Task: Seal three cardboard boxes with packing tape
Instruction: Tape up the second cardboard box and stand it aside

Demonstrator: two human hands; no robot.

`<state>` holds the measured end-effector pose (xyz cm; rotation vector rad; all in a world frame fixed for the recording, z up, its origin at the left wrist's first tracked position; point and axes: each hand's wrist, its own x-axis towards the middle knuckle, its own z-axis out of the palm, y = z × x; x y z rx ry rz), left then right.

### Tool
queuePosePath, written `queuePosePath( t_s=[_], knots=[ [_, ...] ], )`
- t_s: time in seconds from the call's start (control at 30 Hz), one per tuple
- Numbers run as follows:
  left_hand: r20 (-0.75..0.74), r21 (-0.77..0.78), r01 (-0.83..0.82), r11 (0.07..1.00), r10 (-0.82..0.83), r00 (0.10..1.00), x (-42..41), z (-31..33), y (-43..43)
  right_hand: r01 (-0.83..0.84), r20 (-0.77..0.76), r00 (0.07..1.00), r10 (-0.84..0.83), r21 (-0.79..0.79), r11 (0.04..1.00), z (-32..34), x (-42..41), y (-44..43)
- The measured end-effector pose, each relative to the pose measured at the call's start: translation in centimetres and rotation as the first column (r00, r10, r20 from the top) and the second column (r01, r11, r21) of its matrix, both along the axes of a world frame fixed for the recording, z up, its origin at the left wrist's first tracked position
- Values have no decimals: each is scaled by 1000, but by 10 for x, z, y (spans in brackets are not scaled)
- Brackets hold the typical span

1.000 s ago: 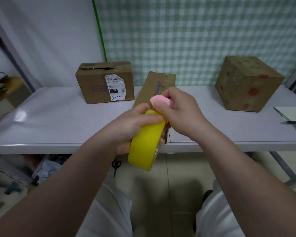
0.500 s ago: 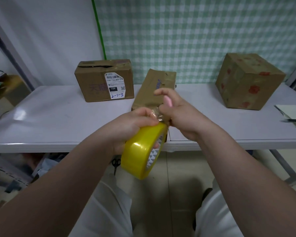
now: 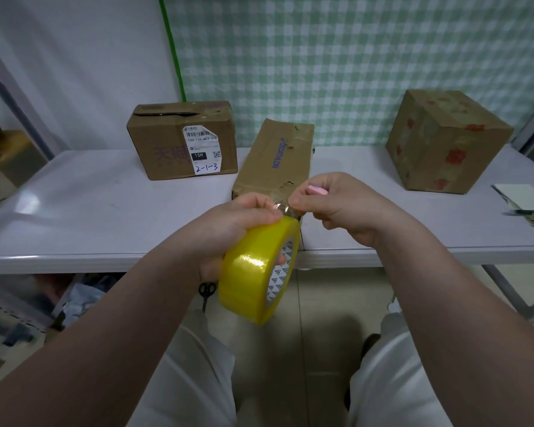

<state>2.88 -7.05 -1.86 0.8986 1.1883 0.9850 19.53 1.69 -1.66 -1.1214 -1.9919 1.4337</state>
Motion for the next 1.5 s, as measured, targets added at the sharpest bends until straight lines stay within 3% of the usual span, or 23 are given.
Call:
queuePosePath(
  t_s=[0.23,0.4,0.6,0.87,0.97,1.1,1.4,1.5],
  knots=[
    [101,8,87,996,-87,991,-3,2,-2,230,-37,973,-227,198,953,-1,-10,11],
    [-40,46,56,997,-55,998,-1,6,-1,212,23,974,-227,286,935,6,-19,22],
    [-64,-64,-22,998,18,998,0,3,1,183,93,971,-219,294,938,8,-26,37],
    [133,-86,75,993,-63,989,-2,4,1,241,45,964,-263,273,931,-1,-28,49],
    [55,-115,55,992,-49,997,-2,-3,2,300,10,947,-322,330,895,3,-26,55],
    [25,-183,-19,983,24,999,-1,-8,1,260,37,957,-288,339,904,10,-26,63],
    [-108,52,-68,996,74,991,5,-15,0,258,83,952,-294,294,920,-5,-27,76],
    [-218,112,-51,992,74,973,7,-13,4,263,66,954,-293,286,921,-10,-29,79]
  ],
)
